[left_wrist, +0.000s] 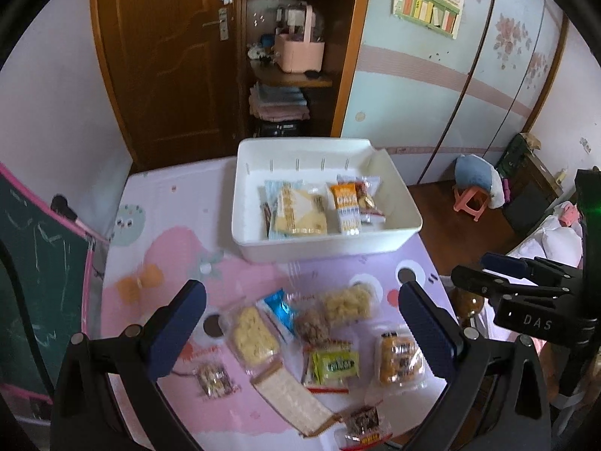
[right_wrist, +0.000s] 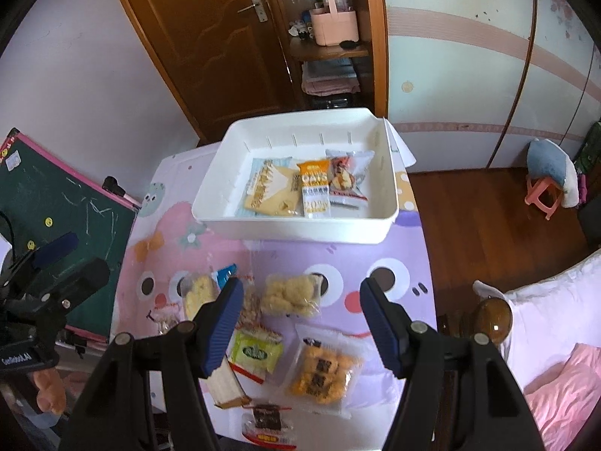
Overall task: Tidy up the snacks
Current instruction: 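Move both tools back over the remaining snacks on the table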
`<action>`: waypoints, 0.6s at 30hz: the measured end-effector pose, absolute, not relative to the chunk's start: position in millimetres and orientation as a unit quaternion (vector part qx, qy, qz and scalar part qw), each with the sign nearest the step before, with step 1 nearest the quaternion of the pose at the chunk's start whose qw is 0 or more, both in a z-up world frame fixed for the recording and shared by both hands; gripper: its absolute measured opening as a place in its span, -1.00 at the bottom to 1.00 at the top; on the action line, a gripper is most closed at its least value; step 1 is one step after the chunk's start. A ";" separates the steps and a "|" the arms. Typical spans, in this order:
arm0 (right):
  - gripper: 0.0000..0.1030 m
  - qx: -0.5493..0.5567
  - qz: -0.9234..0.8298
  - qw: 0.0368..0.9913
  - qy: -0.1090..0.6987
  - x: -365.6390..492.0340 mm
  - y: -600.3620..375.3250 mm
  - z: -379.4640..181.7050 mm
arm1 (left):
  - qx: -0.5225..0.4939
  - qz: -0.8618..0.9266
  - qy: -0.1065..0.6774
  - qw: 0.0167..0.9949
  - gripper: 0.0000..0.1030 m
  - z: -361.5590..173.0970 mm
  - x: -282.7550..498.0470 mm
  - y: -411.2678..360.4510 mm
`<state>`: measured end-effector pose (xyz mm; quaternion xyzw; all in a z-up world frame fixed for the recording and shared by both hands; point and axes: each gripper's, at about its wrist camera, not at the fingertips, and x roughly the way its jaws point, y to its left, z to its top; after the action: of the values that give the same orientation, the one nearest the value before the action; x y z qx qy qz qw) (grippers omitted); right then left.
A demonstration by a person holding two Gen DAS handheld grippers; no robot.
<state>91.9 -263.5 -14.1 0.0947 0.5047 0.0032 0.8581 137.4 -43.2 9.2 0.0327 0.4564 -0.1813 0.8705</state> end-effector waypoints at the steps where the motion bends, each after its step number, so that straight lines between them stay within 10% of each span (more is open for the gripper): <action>1: 0.26 0.095 0.004 0.857 0.506 89.7 -263.6 -16.3 | 0.032 -0.180 0.459 0.869 0.99 5.8 134.4 -41.8; 18: 0.26 0.124 -0.021 0.799 0.588 48.6 -272.7 -118.3 | 0.008 -0.103 0.577 0.810 0.99 -134.5 95.4 -23.1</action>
<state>48.6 -272.7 -118.3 0.1235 0.5883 -0.0213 0.7989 95.4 -23.1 -134.5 0.0082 0.5772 -0.1029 0.8100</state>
